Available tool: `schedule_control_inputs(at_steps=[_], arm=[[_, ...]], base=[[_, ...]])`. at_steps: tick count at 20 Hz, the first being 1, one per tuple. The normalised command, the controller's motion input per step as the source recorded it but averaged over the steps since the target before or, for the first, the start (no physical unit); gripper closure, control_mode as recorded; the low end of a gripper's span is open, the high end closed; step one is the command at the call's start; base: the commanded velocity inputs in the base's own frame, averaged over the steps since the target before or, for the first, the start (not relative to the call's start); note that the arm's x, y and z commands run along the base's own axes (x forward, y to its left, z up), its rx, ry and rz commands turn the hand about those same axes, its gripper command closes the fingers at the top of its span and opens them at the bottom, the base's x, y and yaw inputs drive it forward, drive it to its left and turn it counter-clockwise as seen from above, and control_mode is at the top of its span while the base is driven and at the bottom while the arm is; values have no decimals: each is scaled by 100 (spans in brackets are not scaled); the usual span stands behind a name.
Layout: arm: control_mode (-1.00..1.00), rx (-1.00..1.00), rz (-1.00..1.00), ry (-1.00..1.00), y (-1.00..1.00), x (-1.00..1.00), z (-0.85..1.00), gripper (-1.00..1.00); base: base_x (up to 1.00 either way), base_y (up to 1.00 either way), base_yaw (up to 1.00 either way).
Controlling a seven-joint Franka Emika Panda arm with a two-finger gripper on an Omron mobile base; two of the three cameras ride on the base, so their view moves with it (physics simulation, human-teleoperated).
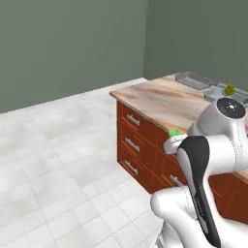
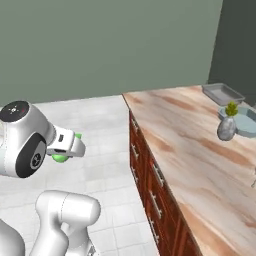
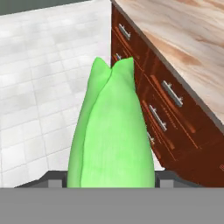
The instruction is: Place the cold items (corn and squash) from the fridge in one tupperware on the dining counter. Place the warm items (hot dog and kebab skewer) in the stove area in another tupperware.
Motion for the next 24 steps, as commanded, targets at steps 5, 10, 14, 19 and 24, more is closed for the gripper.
schedule_control_inputs(at_steps=[5,10,14,19,24], arm=[[100,0,0,0,0,0,0,100],[100,0,0,0,0,0,0,100],[100,0,0,0,0,0,0,100],[100,0,0,0,0,0,0,100],[100,0,0,0,0,0,0,100]], base=[[74,72,-60],[100,97,-43],[94,100,-42],[75,100,-39],[19,100,-28]])
